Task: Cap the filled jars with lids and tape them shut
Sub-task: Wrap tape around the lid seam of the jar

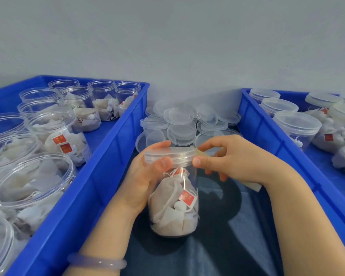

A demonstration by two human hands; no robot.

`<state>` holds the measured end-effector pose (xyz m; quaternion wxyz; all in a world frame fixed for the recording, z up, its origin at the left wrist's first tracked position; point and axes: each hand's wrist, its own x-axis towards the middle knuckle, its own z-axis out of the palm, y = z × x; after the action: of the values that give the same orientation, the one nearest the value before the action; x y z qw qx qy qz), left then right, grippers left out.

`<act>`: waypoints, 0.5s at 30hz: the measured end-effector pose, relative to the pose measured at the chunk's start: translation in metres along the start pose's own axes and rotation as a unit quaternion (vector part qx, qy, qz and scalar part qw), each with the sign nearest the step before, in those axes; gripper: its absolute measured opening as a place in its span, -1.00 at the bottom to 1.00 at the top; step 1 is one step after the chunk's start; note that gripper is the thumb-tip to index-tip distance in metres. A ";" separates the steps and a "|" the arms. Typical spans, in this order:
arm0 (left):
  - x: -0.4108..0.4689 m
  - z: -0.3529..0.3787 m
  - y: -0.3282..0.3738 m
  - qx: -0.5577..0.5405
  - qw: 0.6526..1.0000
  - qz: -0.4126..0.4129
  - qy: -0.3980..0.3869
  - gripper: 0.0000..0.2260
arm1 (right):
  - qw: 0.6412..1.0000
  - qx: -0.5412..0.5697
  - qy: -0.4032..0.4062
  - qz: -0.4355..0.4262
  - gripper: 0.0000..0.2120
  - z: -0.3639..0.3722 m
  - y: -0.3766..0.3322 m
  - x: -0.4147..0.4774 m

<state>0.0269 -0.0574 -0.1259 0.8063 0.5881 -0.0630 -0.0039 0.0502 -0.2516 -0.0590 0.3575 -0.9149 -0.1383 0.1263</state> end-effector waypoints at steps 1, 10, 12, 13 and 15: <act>0.000 0.001 -0.001 0.000 1.000 0.003 0.000 -0.04 | 1.000 -0.001 -0.008 -0.002 -0.24 0.000 0.000 0.001; 0.001 0.002 0.005 0.136 0.987 0.061 0.065 -0.28 | 0.999 -0.048 0.003 -0.009 -0.01 0.001 -0.003 -0.002; 0.001 0.005 0.008 0.213 0.971 0.060 0.095 -0.11 | 0.996 -0.086 0.017 -0.020 -0.11 0.007 -0.009 -0.002; 0.001 0.006 0.008 0.247 0.960 0.061 0.114 -0.02 | 0.994 -0.100 0.024 -0.024 -0.18 0.010 -0.012 -0.002; 0.000 0.005 0.009 0.267 0.950 0.070 0.149 0.07 | 0.993 -0.109 0.032 -0.029 -0.31 0.014 -0.017 -0.003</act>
<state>0.0259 -0.0594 -0.1163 0.6182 0.7699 0.0176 0.1573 0.0401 -0.2315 -0.0565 0.2633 -0.9477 -0.1661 0.0703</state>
